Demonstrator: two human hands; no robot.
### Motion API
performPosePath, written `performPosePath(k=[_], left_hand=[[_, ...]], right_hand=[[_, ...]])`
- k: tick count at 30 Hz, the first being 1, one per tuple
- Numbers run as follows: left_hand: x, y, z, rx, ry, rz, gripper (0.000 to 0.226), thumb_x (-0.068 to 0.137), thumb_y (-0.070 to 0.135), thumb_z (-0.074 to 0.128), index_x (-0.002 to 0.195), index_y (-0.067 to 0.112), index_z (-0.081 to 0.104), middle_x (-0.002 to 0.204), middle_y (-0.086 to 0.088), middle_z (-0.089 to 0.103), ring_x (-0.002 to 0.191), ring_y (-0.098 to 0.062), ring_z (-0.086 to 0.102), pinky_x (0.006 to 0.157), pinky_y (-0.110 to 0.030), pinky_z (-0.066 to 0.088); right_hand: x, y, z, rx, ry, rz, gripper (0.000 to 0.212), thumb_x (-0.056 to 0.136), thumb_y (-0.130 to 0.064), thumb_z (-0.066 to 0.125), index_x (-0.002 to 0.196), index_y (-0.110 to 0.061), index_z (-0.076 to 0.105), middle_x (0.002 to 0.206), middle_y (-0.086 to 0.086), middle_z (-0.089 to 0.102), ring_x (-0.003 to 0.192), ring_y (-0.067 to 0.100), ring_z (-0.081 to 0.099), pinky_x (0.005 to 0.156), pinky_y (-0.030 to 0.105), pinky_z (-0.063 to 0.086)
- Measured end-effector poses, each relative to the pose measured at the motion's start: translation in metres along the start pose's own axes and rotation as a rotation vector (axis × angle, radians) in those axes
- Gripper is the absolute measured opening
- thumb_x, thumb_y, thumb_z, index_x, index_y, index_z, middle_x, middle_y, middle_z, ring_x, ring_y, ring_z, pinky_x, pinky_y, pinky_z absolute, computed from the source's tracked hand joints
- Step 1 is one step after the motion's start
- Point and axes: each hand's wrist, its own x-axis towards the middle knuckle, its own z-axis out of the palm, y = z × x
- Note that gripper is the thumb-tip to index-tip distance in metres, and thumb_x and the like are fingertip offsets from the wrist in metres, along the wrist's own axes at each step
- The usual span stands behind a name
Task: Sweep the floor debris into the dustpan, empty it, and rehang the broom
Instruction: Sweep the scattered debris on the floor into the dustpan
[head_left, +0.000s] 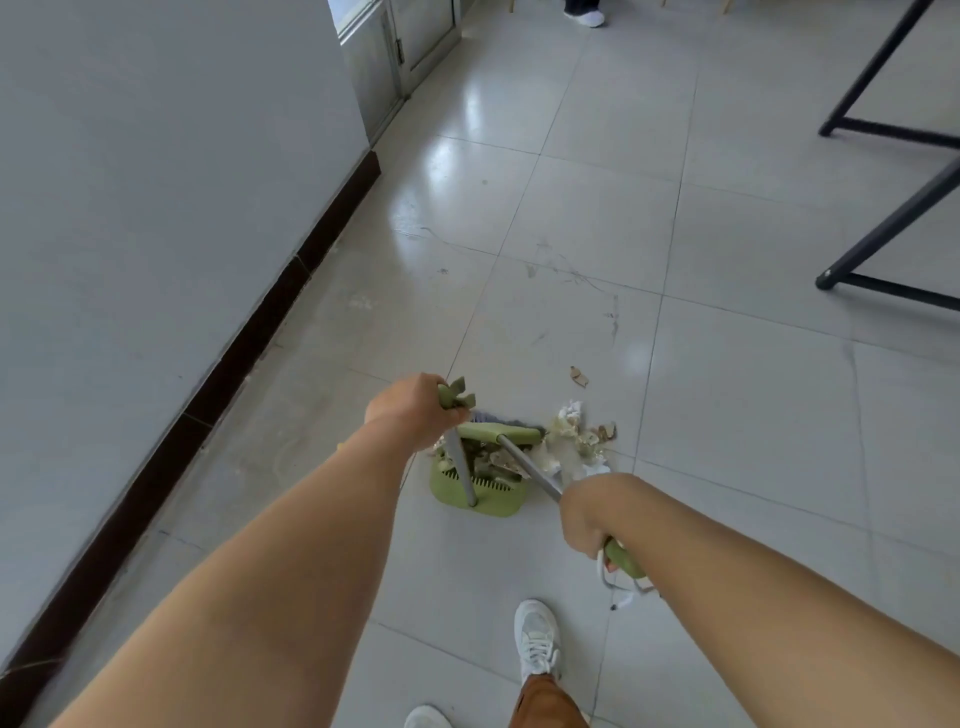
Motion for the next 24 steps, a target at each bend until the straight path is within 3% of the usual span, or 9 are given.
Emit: performPosePath(k=[3, 7, 9, 11, 16, 20, 24], left_hand=[[-0.005, 0.002, 0.004, -0.005, -0.001, 0.009, 0.026, 0.084, 0.050, 0.068, 0.097, 0.027, 0.067, 0.085, 0.002, 0.067, 0.084, -0.023, 0.067, 0.071, -0.031, 0.053], [-0.014, 0.000, 0.004, -0.019, -0.011, 0.011, 0.025, 0.085, 0.049, 0.069, 0.094, 0.026, 0.066, 0.076, 0.006, 0.063, 0.071, -0.017, 0.062, 0.057, -0.025, 0.044], [-0.017, -0.004, 0.004, -0.030, -0.030, 0.011, 0.024, 0.086, 0.048, 0.069, 0.091, 0.024, 0.066, 0.072, 0.006, 0.062, 0.063, -0.013, 0.058, 0.052, -0.024, 0.040], [-0.020, -0.008, 0.006, -0.031, -0.036, 0.019, 0.025, 0.086, 0.048, 0.069, 0.091, 0.023, 0.067, 0.075, 0.003, 0.065, 0.064, -0.015, 0.060, 0.054, -0.024, 0.042], [-0.029, -0.013, 0.006, -0.007, -0.043, 0.042, 0.027, 0.084, 0.048, 0.070, 0.090, 0.022, 0.068, 0.079, 0.001, 0.068, 0.069, -0.017, 0.062, 0.053, -0.026, 0.041], [-0.033, -0.015, 0.002, 0.008, -0.048, 0.059, 0.027, 0.083, 0.050, 0.071, 0.088, 0.023, 0.069, 0.080, 0.001, 0.068, 0.072, -0.018, 0.062, 0.054, -0.025, 0.041], [-0.036, -0.016, 0.000, 0.045, -0.069, 0.083, 0.027, 0.081, 0.051, 0.072, 0.088, 0.025, 0.069, 0.082, 0.000, 0.070, 0.076, -0.019, 0.065, 0.057, -0.027, 0.044]], right_hand=[[-0.012, 0.001, 0.005, 0.078, -0.021, 0.010, 0.036, 0.095, -0.005, 0.044, 0.059, -0.008, 0.051, 0.062, 0.005, 0.048, 0.054, 0.016, 0.044, 0.063, 0.027, 0.043], [-0.027, 0.020, 0.002, 0.278, -0.008, 0.076, 0.022, 0.092, -0.004, 0.046, 0.077, 0.000, 0.061, 0.067, 0.008, 0.058, 0.038, 0.011, 0.054, 0.046, 0.023, 0.045], [-0.037, 0.033, -0.005, 0.432, 0.046, 0.107, 0.021, 0.090, -0.006, 0.047, 0.073, -0.002, 0.059, 0.069, 0.011, 0.060, 0.039, 0.012, 0.055, 0.046, 0.023, 0.046], [-0.047, 0.044, -0.009, 0.480, 0.079, 0.115, 0.023, 0.090, -0.009, 0.046, 0.071, -0.005, 0.058, 0.065, 0.007, 0.058, 0.037, 0.008, 0.052, 0.048, 0.020, 0.045], [-0.059, 0.060, -0.010, 0.767, 0.141, 0.158, 0.019, 0.093, -0.008, 0.051, 0.076, -0.001, 0.056, 0.058, 0.011, 0.054, 0.043, 0.019, 0.050, 0.046, 0.025, 0.045], [-0.062, 0.063, -0.012, 0.783, 0.213, 0.191, 0.042, 0.093, -0.009, 0.046, 0.052, -0.003, 0.053, 0.034, 0.004, 0.053, 0.028, 0.012, 0.048, 0.049, 0.021, 0.041], [-0.059, 0.066, -0.008, 0.858, 0.213, 0.244, 0.044, 0.095, -0.010, 0.043, 0.052, -0.003, 0.052, 0.030, 0.003, 0.051, 0.032, 0.013, 0.048, 0.049, 0.021, 0.040]])
